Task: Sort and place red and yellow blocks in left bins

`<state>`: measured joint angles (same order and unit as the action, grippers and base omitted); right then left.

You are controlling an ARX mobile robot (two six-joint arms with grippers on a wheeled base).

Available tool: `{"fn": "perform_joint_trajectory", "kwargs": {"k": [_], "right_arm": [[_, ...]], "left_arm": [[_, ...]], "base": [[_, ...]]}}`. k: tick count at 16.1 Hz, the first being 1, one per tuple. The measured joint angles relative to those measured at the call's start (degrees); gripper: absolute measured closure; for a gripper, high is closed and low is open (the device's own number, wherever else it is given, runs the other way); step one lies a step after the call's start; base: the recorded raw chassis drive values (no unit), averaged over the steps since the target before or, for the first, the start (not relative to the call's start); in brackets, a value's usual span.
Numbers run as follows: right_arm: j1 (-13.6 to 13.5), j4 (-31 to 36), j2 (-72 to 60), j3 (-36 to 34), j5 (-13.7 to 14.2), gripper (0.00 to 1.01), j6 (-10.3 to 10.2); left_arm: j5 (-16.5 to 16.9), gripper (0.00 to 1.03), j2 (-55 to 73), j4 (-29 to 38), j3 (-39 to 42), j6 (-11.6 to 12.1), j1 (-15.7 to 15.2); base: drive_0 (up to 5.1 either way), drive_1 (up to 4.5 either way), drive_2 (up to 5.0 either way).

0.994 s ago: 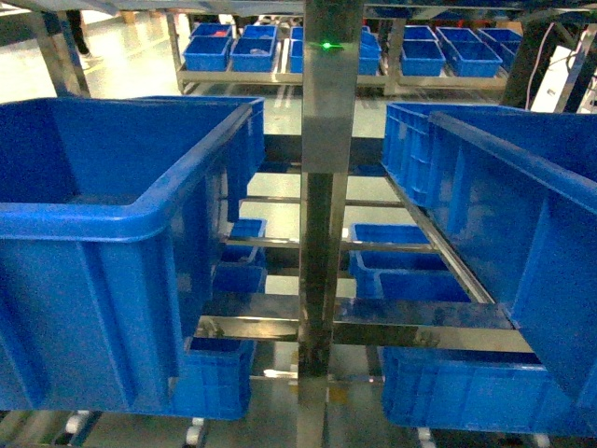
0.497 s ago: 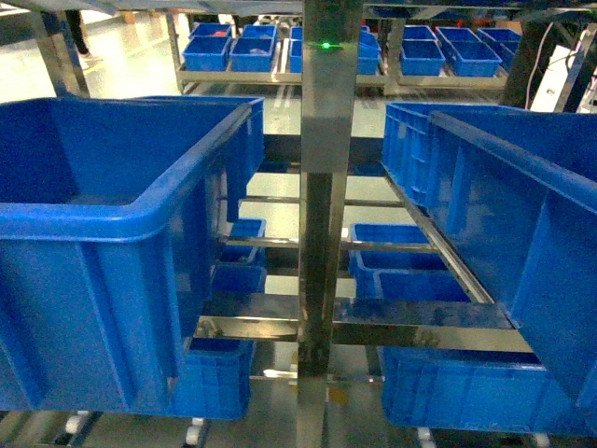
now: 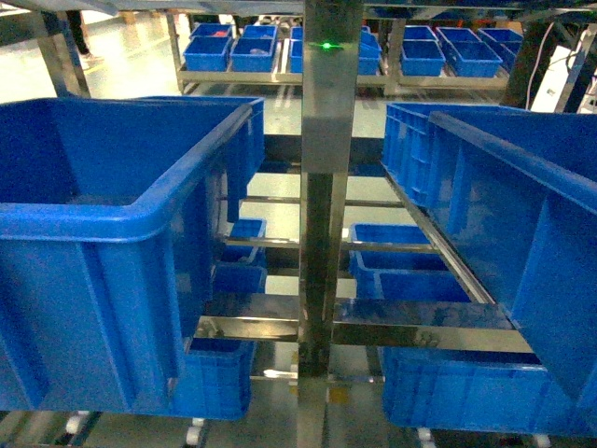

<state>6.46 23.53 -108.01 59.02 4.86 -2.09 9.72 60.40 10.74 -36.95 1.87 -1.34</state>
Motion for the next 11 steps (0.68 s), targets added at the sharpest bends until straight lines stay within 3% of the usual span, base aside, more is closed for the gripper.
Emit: {"fn": "perform_joint_trajectory", "kwargs": {"k": [2, 9, 11], "right_arm": [[-0.55, 1.38, 4.15, -3.30, -0.48, 0.01, -0.02], [-3.45, -1.92, 29.18, -19.82, -7.96, 0.03, -0.02], [-3.45, -3.78, 34.32, -22.58, -8.31, 0.03, -0.02]], "left_arm": [[0.00, 0.57, 0.00, 0.02, 0.00, 0.00, 0.00], [0.02, 0.57, 0.00, 0.00, 0.00, 0.00, 0.00], [0.00, 0.57, 0.00, 0.00, 0.00, 0.00, 0.00]], "base": [[0.0, 0.00, 0.0], [0.0, 0.00, 0.0], [0.0, 0.00, 0.0]]}}
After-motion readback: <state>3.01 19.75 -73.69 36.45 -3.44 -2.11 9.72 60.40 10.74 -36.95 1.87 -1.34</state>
